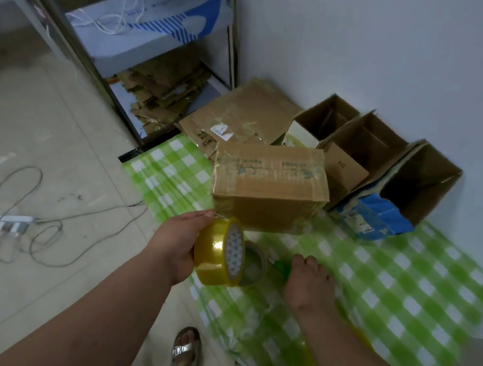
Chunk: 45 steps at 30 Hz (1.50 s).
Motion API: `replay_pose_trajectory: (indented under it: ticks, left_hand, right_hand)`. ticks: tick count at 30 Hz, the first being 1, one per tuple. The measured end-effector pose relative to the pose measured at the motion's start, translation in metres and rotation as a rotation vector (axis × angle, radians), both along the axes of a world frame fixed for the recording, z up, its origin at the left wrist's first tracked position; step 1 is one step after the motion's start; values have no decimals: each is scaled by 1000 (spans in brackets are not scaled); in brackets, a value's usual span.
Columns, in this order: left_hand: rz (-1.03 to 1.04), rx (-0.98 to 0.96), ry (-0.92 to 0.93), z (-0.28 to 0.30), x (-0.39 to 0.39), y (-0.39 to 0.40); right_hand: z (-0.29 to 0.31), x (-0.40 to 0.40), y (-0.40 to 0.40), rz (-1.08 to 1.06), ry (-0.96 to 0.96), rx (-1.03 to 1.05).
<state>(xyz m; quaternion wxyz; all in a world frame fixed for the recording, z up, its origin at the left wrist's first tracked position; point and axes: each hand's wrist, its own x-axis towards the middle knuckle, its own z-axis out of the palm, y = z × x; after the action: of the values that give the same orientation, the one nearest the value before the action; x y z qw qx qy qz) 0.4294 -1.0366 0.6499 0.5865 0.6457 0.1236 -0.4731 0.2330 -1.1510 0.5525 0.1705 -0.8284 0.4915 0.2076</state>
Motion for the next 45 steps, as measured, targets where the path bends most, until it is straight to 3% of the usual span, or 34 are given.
replay_pose_trajectory:
  ticks: [5, 10, 13, 15, 23, 32, 45]
  left_hand:
    - [32, -21, -4, 4, -2, 2]
    - [28, -7, -48, 5, -9, 2]
    - [23, -10, -47, 5, -12, 1]
    - [22, -18, -42, 6, -13, 1]
    - [33, -65, -53, 5, -17, -1]
    - [56, -70, -38, 5, -16, -3]
    - [44, -30, -85, 7, -11, -5]
  right_hand:
    - [4, 2, -10, -50, -81, 99]
    - [33, 1, -10, -247, -520, 151]
    - [63, 7, -2, -105, -754, 139]
    - [84, 17, 0, 32, -800, 142]
    - [128, 74, 1, 408, -572, 50]
    - [140, 95, 2, 443, -445, -106]
    - [149, 111, -1, 435, -355, -88]
